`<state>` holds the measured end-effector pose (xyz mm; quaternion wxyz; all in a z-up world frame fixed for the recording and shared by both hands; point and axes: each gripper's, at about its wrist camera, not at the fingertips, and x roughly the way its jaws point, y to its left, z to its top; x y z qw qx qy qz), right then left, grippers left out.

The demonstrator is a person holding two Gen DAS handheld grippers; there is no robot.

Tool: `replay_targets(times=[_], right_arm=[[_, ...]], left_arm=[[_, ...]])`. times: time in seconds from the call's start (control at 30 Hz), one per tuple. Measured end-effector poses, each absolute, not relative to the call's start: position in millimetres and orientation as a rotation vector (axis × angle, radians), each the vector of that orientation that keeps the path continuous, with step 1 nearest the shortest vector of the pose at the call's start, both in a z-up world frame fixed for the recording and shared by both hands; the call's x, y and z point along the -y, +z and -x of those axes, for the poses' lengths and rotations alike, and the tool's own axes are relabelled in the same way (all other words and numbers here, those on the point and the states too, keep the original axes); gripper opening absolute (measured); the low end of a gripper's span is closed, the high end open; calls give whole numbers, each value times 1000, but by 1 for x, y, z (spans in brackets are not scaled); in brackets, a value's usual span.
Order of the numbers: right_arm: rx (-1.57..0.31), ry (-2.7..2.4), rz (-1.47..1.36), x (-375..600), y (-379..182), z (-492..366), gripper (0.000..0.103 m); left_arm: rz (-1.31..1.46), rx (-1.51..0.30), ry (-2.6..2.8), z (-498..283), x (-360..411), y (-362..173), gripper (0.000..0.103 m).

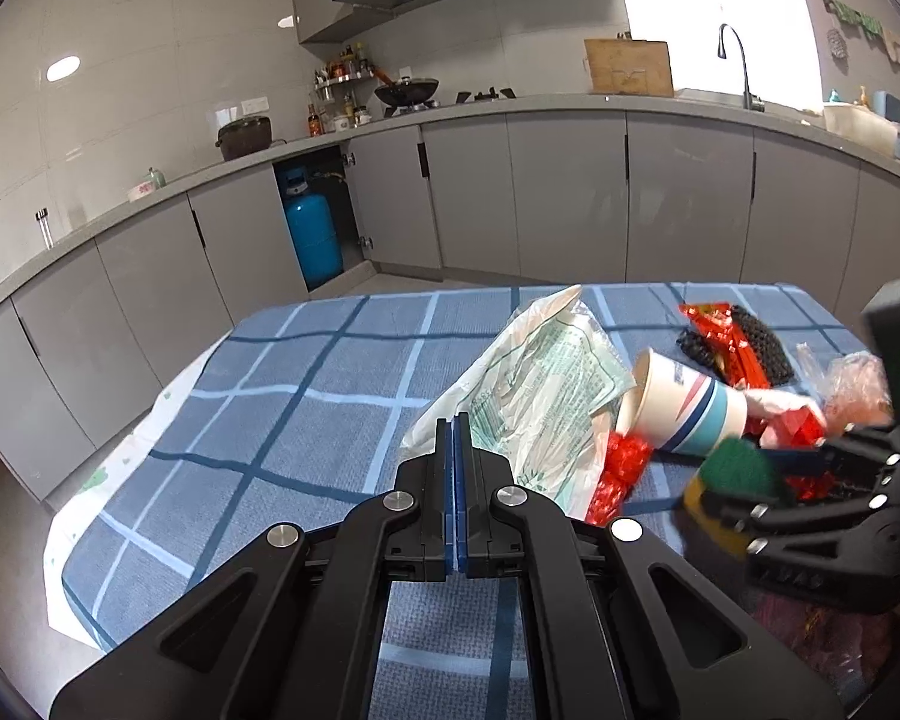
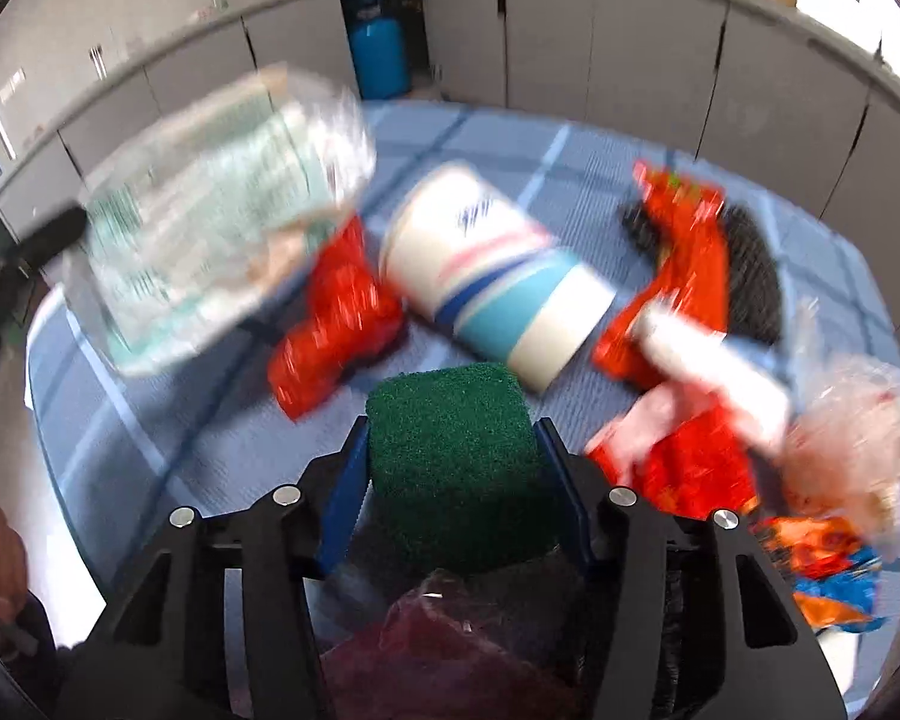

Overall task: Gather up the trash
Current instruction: 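Carry the sponge with the right gripper over the teal bucket and release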

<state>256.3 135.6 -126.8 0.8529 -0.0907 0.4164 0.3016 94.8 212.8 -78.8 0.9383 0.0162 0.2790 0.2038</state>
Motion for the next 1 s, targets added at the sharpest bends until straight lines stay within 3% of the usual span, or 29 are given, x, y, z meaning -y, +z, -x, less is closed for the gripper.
replay_targets(times=[0.43, 1.0], right_arm=[[-592, 437, 23, -30, -46, -250, 55], [-641, -38, -154, 220, -101, -219, 55]], left_arm=[[-107, -434, 270, -119, -133, -26, 2], [-242, -408, -148, -145, 75, -26, 1]])
